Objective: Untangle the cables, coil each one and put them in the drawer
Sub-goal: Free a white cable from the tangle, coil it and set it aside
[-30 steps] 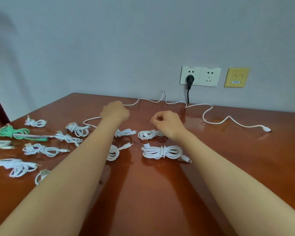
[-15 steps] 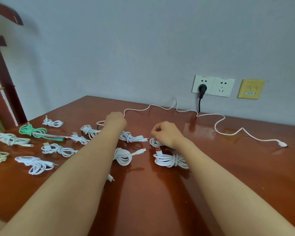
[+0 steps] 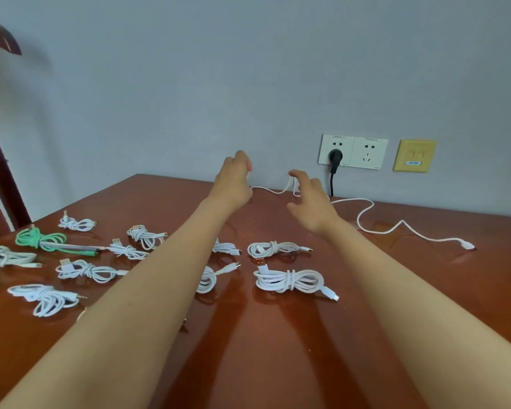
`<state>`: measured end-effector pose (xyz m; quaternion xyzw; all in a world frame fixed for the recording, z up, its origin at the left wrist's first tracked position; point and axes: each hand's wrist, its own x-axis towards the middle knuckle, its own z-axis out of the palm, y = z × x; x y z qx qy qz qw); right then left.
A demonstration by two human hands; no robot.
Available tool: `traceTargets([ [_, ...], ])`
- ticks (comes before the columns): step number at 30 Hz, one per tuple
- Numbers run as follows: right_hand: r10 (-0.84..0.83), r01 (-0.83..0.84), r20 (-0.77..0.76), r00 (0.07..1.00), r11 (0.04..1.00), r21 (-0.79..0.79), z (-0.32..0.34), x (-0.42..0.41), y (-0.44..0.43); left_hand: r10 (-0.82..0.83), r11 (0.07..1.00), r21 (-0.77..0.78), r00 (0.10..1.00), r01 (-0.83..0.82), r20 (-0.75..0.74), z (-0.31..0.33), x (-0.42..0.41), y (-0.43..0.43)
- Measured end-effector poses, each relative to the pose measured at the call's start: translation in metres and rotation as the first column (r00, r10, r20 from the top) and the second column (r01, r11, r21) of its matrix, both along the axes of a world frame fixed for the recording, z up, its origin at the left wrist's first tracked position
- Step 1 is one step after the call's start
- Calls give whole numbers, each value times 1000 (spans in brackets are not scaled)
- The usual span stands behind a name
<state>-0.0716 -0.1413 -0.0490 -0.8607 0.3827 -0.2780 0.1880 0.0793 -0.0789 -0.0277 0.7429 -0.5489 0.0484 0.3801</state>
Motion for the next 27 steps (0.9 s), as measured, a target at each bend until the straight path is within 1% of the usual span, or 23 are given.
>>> traceTargets([
  [1, -1, 1, 9, 1000, 1000, -1, 2, -4, -5, -45, 999, 15, 999, 45, 1, 2, -5, -3],
  [3, -10, 10, 23, 1000, 1000, 12, 4, -11, -12, -189, 980, 67, 982, 189, -6, 5, -17, -6],
  [6, -16, 13, 88, 996, 999, 31, 7, -25, -15, -407, 903, 135, 913, 409, -43, 10, -39, -8],
  [8, -9, 10, 103, 995, 1000, -3, 7, -36, -15, -487, 859, 155, 872, 488, -50, 16, -55, -11],
  [9, -5, 9, 90, 996, 999, -37, 6, -41, -15, -510, 845, 150, 858, 513, -57, 17, -63, -13],
  [10, -20, 23, 79, 997, 999, -36, 6, -45, -15, -522, 840, 125, 849, 528, -75, 18, -70, -15],
  [11, -29, 30, 89, 996, 999, -14, 5, -50, -14, -521, 844, 81, 846, 530, -110, 18, -76, -19],
  [13, -57, 45, 174, 983, 996, 72, 3, -61, -17, -484, 874, -67, 849, 481, -211, 17, -85, -27],
  [15, -120, 56, 341, 933, 980, 191, 3, -73, -21, -420, 905, -223, 845, 363, -331, 16, -89, -35],
  [16, -154, 56, 416, 896, 969, 239, 5, -80, -23, -395, 913, -259, 840, 314, -372, 16, -90, -38],
  [18, -217, 45, 502, 837, 942, 332, 7, -93, -29, -372, 924, -240, 846, 297, -383, 16, -94, -40],
  [20, -228, -46, 554, 800, 899, 436, 11, -105, -29, -361, 929, -242, 837, 281, -411, 14, -96, -43],
  [22, -220, -157, 606, 765, 848, 506, 15, -116, -25, -320, 941, -268, 792, 205, -520, 11, -98, -46],
  [24, -195, -206, 633, 749, 839, 503, 16, -125, -25, -275, 959, -234, 734, 161, -621, 11, -101, -43],
  [25, -166, -208, 625, 763, 852, 480, 15, -127, -24, -267, 964, -190, 709, 188, -653, 11, -105, -39],
  [27, -88, -195, 575, 813, 890, 413, 9, -129, -17, -294, 942, -92, 659, 324, -692, 10, -115, -26],
])
